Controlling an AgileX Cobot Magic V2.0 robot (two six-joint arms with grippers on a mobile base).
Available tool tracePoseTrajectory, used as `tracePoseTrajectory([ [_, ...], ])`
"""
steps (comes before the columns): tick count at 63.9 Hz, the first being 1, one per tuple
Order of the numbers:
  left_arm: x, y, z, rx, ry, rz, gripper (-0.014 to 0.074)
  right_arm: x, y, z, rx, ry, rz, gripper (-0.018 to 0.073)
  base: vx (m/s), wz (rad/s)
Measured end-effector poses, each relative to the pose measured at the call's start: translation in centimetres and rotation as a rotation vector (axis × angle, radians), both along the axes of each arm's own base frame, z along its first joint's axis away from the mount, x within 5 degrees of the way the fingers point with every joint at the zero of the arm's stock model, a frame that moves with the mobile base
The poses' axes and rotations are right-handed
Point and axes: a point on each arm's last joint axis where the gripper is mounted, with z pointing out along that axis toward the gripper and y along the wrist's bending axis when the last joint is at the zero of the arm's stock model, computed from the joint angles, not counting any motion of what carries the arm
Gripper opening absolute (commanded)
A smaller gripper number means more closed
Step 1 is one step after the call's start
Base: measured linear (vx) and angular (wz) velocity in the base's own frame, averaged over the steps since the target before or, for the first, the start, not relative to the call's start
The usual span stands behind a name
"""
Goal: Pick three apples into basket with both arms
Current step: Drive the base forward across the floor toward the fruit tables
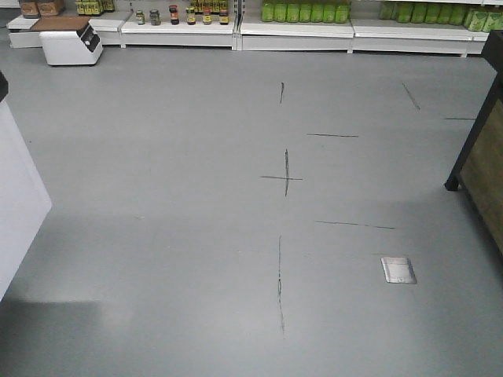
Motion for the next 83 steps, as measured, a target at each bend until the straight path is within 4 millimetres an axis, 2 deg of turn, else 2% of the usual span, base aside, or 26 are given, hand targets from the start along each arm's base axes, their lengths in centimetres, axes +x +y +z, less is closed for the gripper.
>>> tracePoseTrajectory([
  [83,0.0,0.0,0.0,0.0,0.0,0.0,-0.0006,0.0,0.0,0.0,0.0,0.0,0.0,-0.0004,0.18,-0.11],
])
